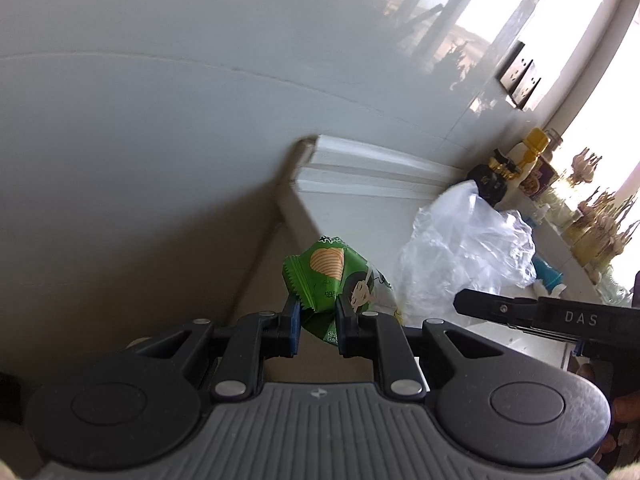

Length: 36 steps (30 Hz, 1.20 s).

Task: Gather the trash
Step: 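Carry the green chip bag and clear plastic bag over the cream bin, then open both tools to drop the chip bag and plastic bag into the bin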

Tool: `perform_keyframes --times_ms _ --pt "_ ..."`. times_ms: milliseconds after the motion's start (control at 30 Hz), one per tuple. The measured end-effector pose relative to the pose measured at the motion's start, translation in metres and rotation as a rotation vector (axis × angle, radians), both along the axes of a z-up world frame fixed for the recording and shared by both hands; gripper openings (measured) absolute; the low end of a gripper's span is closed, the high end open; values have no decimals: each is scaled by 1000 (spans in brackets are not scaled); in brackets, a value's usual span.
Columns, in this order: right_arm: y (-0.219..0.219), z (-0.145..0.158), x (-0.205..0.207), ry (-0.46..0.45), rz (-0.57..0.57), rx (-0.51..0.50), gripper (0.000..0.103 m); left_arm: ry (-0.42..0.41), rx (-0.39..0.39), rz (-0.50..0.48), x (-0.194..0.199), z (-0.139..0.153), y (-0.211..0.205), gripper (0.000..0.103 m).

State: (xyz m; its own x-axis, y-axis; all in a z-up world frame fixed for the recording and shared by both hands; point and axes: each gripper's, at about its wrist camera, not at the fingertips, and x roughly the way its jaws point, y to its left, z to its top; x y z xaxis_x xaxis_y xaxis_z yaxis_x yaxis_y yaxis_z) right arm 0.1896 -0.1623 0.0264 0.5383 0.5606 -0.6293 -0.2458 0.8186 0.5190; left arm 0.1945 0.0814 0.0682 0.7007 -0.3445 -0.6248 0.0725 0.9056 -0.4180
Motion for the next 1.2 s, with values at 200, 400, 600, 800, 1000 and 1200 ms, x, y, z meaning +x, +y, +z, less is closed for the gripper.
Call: perform_keyframes --times_ms 200,400,600,800,1000,1200 --pt "39 -17 -6 11 68 -11 3 34 21 24 -14 -22 22 15" --pt "79 -48 -7 46 136 -45 3 94 9 75 -21 -60 40 15" --pt "109 -87 -6 101 164 -82 3 180 7 136 -20 -104 50 15" --pt "134 -125 1 147 191 -164 3 249 71 168 -15 -143 48 15" --pt "150 -159 6 180 208 -246 3 319 171 170 -9 -178 39 16" --pt "158 -180 -2 185 237 -331 3 365 229 180 1 -201 35 16"
